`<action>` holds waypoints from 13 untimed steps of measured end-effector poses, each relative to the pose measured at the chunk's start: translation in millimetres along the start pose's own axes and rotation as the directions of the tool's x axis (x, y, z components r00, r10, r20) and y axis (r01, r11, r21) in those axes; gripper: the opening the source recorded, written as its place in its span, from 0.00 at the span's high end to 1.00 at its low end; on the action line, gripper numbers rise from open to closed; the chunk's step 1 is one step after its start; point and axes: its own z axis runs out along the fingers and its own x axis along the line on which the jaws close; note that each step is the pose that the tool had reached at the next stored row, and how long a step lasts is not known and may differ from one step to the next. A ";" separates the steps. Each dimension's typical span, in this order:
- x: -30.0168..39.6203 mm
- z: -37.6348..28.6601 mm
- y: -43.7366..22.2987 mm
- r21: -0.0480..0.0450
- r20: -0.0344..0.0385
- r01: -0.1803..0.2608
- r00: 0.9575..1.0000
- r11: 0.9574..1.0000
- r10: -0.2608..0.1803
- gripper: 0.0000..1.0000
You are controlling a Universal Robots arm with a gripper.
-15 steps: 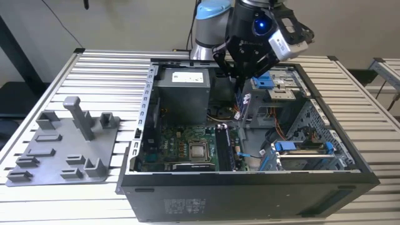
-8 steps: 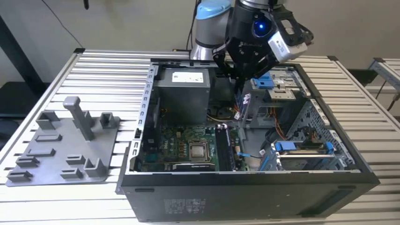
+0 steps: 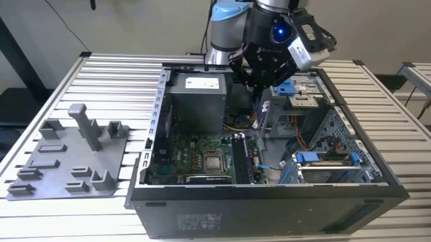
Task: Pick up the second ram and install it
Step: 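Insert the second ram into the second slot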
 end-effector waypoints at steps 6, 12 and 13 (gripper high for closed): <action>0.0 4.8 0.1 0.000 0.000 0.000 1.000 1.000 0.000 0.86; 0.0 11.0 0.1 0.000 0.000 0.000 1.000 1.000 0.000 0.86; -0.1 12.0 0.1 0.000 0.000 0.000 1.000 1.000 0.000 0.86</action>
